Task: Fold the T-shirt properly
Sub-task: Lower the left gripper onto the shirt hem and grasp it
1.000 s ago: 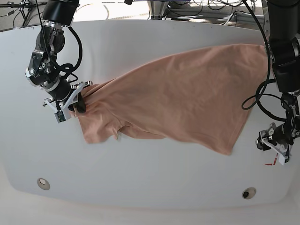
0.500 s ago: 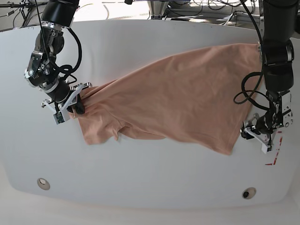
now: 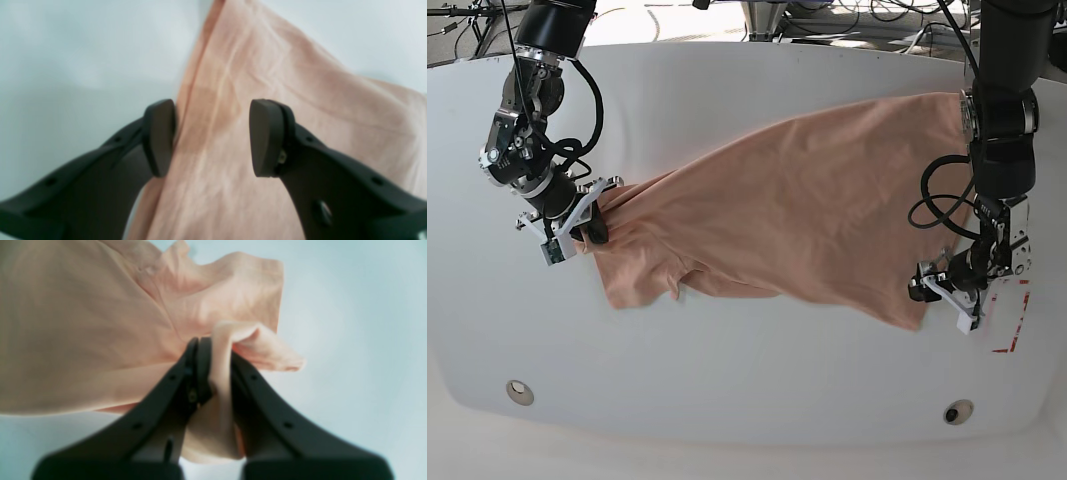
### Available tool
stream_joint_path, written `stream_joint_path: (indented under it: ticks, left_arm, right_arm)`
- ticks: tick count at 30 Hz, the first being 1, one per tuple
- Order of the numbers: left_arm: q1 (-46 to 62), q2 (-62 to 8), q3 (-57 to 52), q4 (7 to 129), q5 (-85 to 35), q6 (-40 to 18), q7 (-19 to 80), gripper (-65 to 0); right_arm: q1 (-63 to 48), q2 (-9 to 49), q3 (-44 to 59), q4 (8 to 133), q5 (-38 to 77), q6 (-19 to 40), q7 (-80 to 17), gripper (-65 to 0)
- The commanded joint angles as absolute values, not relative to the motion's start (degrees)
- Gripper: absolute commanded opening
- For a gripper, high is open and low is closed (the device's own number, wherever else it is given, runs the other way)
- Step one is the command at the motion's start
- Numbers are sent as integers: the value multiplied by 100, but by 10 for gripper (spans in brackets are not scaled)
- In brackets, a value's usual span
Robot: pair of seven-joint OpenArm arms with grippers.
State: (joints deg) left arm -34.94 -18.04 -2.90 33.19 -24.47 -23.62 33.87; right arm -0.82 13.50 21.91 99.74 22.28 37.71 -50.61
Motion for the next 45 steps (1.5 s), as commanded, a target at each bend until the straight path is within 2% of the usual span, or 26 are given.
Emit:
stream_joint_path:
  ticks: [1,18,20,24,27,45]
  left_arm:
    - [-3600,-1736,-277,3371,-2448,-2387,3512,-321]
    - [-3626,-1473,-277,3363,-2009,-2387,3512,-331]
    - [-3626,-1473,-277,3363,-2009,-2387,3512,-371]
    - [-3618,-1473,-277,3363,-2009,-2387,3503,-556]
    - [-3609,-1473,-277,3363,-2009,-2387,3495,-650]
    - [-3609,-1525,-277,3407,-2018,-2378,3503,-650]
  right_arm:
    - [13,1420,2220,10088,2308,3776,-4910,-650]
    - [110,1429,2220,10062,2290,3785,-4910,-650]
    - [127,1429,2220,10062,2290,3785,-4910,-650]
    - [127,1446,2220,10062,2308,3785,-4910,-650]
    - [136,1455,2220,10062,2308,3785,-4910,-650]
    - [136,1437,2220,10088,2308,3785,-4910,-650]
